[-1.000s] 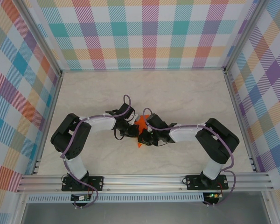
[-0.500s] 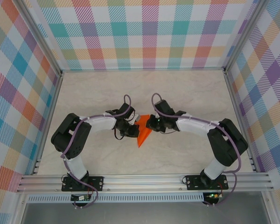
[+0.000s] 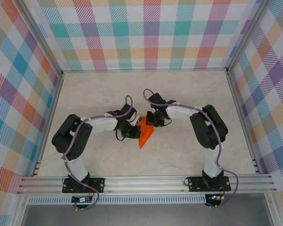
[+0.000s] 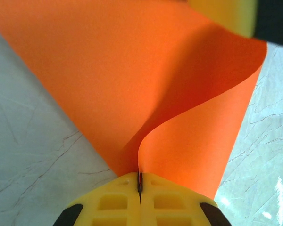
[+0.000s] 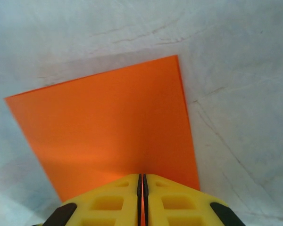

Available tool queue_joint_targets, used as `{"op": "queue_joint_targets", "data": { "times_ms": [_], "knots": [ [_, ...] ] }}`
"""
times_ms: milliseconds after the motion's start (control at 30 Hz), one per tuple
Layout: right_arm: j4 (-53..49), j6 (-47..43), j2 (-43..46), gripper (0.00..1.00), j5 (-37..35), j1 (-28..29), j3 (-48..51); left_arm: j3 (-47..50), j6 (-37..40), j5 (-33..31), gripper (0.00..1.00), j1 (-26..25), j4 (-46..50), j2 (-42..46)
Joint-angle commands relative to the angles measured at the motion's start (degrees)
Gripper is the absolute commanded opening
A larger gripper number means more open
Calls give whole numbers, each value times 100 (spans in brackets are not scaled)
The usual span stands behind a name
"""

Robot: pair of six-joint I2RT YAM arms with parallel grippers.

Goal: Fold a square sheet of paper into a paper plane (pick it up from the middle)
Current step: Third fold the triangle at the center of the table.

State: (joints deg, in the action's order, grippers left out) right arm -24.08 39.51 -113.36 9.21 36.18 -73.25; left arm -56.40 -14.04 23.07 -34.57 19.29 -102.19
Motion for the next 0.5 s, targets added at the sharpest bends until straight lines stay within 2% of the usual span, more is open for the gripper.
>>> {"op": "queue_joint_targets", "data": {
  "times_ms": [0, 467],
  "knots": [
    [-354, -298, -160, 12, 19, -13, -233, -62, 104, -79, 3, 11, 217, -153],
    [-441, -341, -309, 12, -14, -19, -218, -209, 147, -93, 4, 12, 275, -37]
  ]
}}
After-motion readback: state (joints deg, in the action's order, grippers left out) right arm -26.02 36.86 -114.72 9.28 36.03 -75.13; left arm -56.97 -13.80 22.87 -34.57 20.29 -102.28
